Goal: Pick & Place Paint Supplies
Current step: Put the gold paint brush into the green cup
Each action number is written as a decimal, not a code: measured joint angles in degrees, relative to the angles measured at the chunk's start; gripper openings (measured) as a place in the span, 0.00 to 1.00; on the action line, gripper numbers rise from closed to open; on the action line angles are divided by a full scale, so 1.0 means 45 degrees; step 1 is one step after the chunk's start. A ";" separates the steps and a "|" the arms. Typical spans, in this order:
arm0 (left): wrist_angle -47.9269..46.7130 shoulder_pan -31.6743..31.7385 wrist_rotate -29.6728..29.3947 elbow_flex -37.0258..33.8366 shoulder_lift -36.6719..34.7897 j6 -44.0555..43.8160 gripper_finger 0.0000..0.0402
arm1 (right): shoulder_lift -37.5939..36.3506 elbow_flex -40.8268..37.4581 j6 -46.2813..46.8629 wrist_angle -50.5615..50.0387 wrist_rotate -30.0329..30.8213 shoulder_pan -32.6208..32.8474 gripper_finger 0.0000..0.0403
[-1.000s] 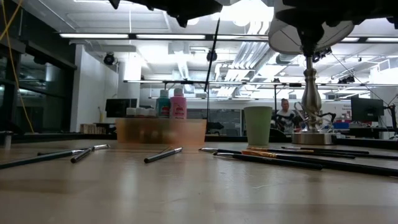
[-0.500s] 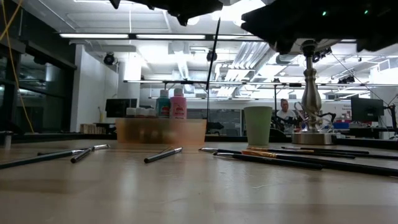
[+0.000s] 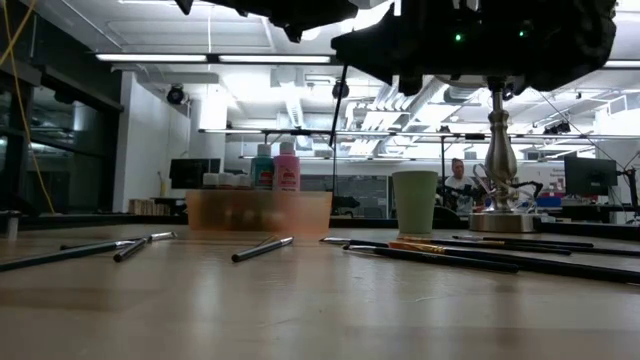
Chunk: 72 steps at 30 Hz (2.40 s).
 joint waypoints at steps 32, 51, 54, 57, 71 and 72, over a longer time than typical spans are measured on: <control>-0.0570 0.0000 -0.0330 -0.0005 -0.0023 0.1648 0.20 | -0.0142 -0.0005 0.0315 -0.0385 0.1336 0.0214 0.01; -0.4400 -0.0005 -0.3379 -0.0892 -0.2861 0.0089 0.62 | -0.3808 -0.0005 0.0417 -0.5809 0.7407 -0.2901 0.01; -0.4424 -0.0005 -0.3433 -0.1215 -0.2939 -0.0192 0.62 | -0.3774 -0.0005 0.0693 -0.6250 0.7367 -0.3760 0.01; -0.4455 -0.0005 -0.3428 -0.1441 -0.2939 -0.0507 0.62 | -0.3755 -0.0005 0.0825 -0.6713 0.7012 -0.4476 0.01; -0.4657 -0.0005 -0.3465 -0.1788 -0.3012 -0.1108 0.62 | -0.3740 -0.0005 0.3619 -0.9360 0.4864 -0.5965 0.12; -0.4783 -0.0005 -0.3480 -0.1792 -0.3086 -0.1143 0.62 | -0.3740 -0.0005 0.3627 -0.9365 0.4762 -0.5965 0.14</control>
